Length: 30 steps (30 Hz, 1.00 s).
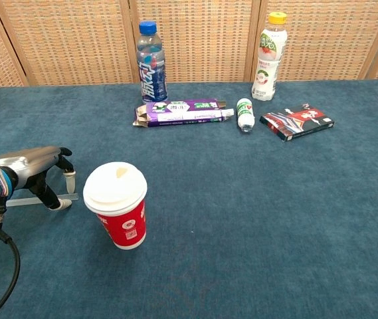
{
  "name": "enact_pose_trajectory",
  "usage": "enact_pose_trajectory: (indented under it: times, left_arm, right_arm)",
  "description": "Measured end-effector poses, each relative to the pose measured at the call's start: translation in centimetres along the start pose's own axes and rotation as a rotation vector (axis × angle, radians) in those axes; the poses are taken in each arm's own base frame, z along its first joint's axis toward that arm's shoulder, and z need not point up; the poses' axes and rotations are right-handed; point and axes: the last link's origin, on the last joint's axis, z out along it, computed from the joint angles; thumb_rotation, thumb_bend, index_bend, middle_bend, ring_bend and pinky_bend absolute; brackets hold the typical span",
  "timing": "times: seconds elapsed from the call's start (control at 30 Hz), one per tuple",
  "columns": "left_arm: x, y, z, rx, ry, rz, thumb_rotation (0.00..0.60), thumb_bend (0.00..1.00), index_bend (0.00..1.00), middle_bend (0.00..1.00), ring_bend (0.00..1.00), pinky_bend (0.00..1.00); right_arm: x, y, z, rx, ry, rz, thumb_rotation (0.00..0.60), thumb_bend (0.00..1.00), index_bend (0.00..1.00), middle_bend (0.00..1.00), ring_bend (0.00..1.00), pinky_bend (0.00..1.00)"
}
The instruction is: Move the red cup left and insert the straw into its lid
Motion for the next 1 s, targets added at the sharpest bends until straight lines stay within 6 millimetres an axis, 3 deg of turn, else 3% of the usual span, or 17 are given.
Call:
enact_pose_trajectory:
  times: [0.47,1.0]
  left_arm:
    - [-0.4,0.1,0.2,-0.009,0.0,-0.001,0.6,0.38,0.59,0.0,0.0,0.0]
    - [1.6,-0.5,-0.4,-0.032,0.063,-0.094,0.6,0.38,0.62,0.0,0.0,0.0]
  right_arm:
    - [-0.1,0.2,0.1,-0.005,-0.006,0.005,0.6,0.0,0.0,0.0,0.0,0.0]
    - [-0.2,0.2,0.2,-0.007,-0.01,0.0,0.6,0.0,0.0,0.0,0.0,0.0]
